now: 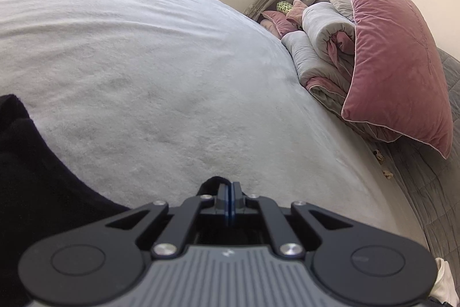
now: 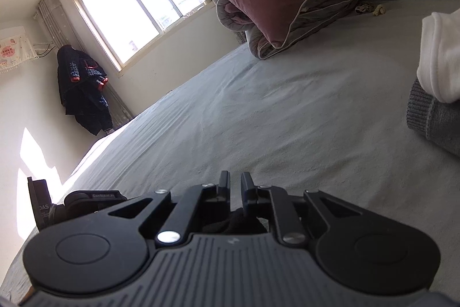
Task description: Fold clothes
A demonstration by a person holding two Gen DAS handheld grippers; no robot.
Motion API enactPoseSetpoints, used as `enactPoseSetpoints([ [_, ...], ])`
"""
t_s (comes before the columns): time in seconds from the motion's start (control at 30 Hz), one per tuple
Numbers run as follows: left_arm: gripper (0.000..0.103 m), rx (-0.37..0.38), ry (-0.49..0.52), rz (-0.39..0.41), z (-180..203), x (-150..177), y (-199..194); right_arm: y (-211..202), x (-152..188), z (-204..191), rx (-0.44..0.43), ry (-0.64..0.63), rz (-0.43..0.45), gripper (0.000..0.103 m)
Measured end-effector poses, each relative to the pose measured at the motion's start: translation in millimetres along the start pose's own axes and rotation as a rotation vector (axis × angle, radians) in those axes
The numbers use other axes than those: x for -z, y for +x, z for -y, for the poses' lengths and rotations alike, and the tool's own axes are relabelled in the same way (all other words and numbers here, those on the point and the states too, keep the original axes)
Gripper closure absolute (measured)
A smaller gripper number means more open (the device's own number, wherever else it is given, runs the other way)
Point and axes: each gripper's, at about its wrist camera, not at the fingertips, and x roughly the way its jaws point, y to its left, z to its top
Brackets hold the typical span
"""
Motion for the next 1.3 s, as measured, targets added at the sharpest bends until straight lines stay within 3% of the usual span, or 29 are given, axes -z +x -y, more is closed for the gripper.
enactPoseSetpoints([
  [0.03,0.101,-0.002,0.002,-0.003,0,0,-2,-2,-2,2,-0.010,-0.021,-0.030,0.080],
  [0.07,0.101,-0.004,0.003,-0.007,0,-1,-3,-4,-3,4,-0.020,-0.041,-0.059,0.061],
  [0.1,0.100,-0.007,0.007,-0.015,2,-1,-6,-6,-5,5,-0.030,-0.062,-0.089,0.052],
  [0.2,0.076,-0.007,0.036,-0.035,10,-3,-17,-6,-4,5,-0.004,-0.121,-0.122,0.052],
  [0.23,0.062,-0.015,0.063,-0.037,15,-3,-22,-3,-2,4,-0.013,-0.122,-0.138,0.052],
  [0.3,0.057,-0.035,0.123,-0.039,26,-2,-32,3,2,2,-0.034,-0.123,-0.169,0.052],
  [0.4,0.055,-0.035,0.213,-0.055,43,5,-49,11,8,2,-0.069,-0.109,-0.203,0.060],
  [0.5,0.055,0.047,0.301,-0.097,62,19,-64,13,8,7,-0.085,-0.052,-0.213,0.090],
  [0.63,0.055,0.157,0.473,-0.124,90,46,-77,3,2,11,-0.158,0.044,-0.168,0.093],
  [0.77,0.055,0.217,0.663,-0.126,115,73,-80,-5,-4,14,-0.249,0.145,-0.132,0.094],
  [0.9,0.055,0.224,0.772,-0.137,132,90,-71,-4,-4,12,-0.307,0.210,-0.129,0.094],
  [1.0,0.055,0.186,0.816,-0.127,139,98,-61,-3,-5,6,-0.328,0.221,-0.125,0.094],
  [1.03,0.055,0.174,0.800,-0.117,139,98,-57,-4,-5,4,-0.340,0.223,-0.122,0.094],
  [1.1,0.065,0.175,0.732,-0.106,134,94,-52,-6,-7,3,-0.367,0.226,-0.112,0.094],
  [1.13,0.088,0.192,0.681,-0.107,129,89,-49,-7,-8,2,-0.371,0.222,-0.109,0.093],
  [1.17,0.097,0.209,0.630,-0.109,123,85,-47,-7,-9,2,-0.363,0.214,-0.106,0.093],
  [1.3,0.098,0.334,0.304,-0.098,78,59,-44,-10,-10,9,-0.322,0.194,-0.089,0.086],
])
